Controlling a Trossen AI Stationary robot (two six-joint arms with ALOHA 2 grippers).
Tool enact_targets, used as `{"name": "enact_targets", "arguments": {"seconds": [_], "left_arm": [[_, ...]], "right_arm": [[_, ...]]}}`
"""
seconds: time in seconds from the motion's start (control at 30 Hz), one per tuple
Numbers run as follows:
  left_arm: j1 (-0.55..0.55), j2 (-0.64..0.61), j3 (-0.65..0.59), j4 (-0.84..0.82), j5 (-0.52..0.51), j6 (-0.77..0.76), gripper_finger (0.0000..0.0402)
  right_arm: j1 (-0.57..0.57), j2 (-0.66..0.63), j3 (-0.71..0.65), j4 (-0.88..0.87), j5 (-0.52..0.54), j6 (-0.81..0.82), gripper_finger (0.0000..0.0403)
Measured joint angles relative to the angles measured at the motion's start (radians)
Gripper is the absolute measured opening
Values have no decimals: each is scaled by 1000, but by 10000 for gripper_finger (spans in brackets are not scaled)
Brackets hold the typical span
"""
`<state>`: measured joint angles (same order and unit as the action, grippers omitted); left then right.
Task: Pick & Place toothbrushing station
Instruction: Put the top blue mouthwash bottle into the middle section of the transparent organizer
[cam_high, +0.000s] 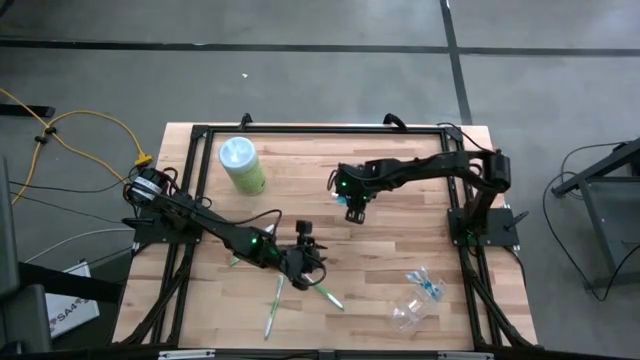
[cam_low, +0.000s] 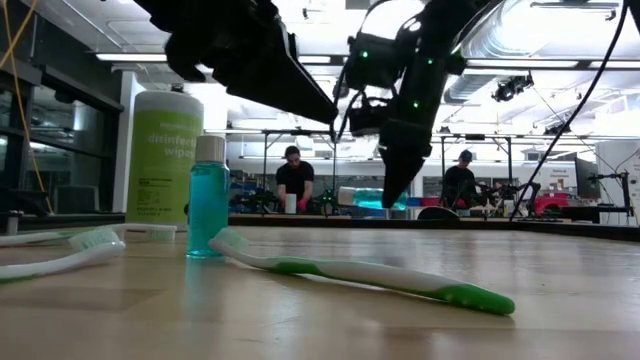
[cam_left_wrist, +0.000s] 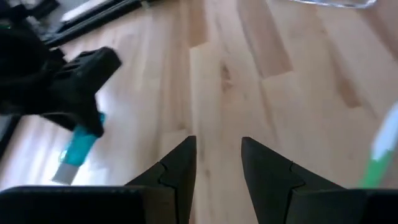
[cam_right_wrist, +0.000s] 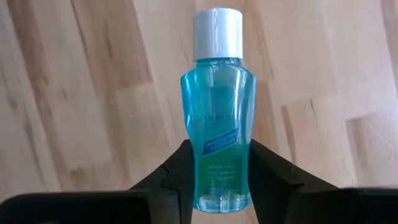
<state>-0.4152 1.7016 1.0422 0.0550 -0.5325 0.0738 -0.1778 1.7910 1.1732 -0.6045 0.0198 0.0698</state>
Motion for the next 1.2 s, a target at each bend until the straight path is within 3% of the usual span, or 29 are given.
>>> {"name": "enact_targets", "arguments": {"seconds": [0.23, 0.53, 0.87, 1.2], "left_arm": [[-7, 0, 0, 14, -138, 0, 122], [-23, 0, 0, 23, -253, 63, 122], [-23, 0, 0, 96, -418, 291, 122], [-23, 0, 1, 133, -379, 511, 122]], "right_arm": [[60, -81, 0, -55, 68, 39, 107], [149, -230, 2, -115, 67, 143, 107], [267, -288, 2, -132, 48, 239, 107], [339, -288, 2, -93, 24, 274, 107]]}}
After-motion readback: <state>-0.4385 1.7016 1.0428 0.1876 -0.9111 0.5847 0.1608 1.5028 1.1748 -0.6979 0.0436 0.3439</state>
